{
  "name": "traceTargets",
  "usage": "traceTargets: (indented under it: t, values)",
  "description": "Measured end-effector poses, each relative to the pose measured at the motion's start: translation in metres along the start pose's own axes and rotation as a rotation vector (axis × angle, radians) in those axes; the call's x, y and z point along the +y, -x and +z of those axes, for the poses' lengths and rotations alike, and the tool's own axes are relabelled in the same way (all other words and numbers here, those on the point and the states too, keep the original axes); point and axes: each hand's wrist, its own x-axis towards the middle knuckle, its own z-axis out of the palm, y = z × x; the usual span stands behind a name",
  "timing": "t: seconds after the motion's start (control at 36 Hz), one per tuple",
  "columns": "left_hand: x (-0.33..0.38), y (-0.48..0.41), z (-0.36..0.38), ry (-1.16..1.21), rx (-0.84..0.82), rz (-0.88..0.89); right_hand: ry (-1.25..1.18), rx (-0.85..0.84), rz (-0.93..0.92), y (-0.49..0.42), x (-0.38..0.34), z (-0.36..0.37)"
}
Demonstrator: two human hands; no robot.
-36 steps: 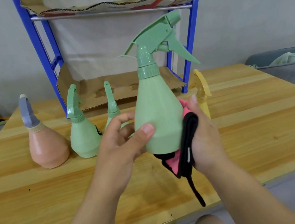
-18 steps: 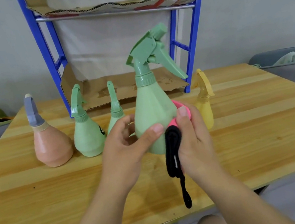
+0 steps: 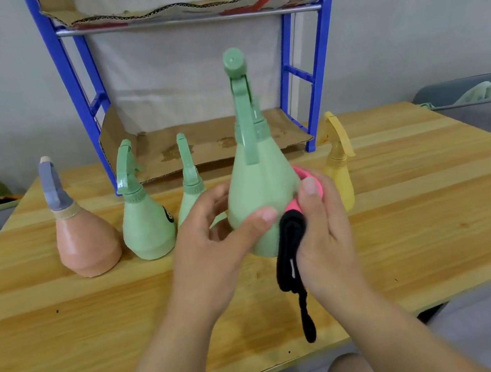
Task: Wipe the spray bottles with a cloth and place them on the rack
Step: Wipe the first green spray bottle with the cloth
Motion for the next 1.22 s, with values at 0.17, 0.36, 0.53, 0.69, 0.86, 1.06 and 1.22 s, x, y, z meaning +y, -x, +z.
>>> traceTargets:
  t: [0.17,0.36,0.53,0.69,0.86,1.06,1.22]
  values:
    - [0.004,-0.004,-0.013,0.187,-0.174,-0.025,-0.267,-0.114,0.185,-0.011,-0.005,-0.013]
    - [0.007,-0.004,-0.004,0.033,-0.035,-0.033,-0.141,-0.032,0.157,-0.009,-0.005,-0.011]
    - [-0.002,-0.001,0.002,-0.07,-0.016,0.001,0.16,0.006,-0.069,-0.003,0.003,-0.001]
    - [-0.002,-0.003,-0.009,0.149,-0.1,-0.023,0.203,-0.181,-0.069,-0.007,-0.003,-0.011]
    - [-0.006,-0.005,-0.012,0.223,-0.142,-0.069,-0.018,-0.229,0.138,-0.016,-0.008,-0.029]
    - [0.0,-0.006,-0.007,0.043,-0.236,-0.099,-0.039,-0.11,0.063,-0.006,0.005,-0.014]
    - [-0.007,-0.007,-0.006,-0.018,-0.173,-0.059,0.14,-0.124,-0.059,-0.007,0.005,-0.008]
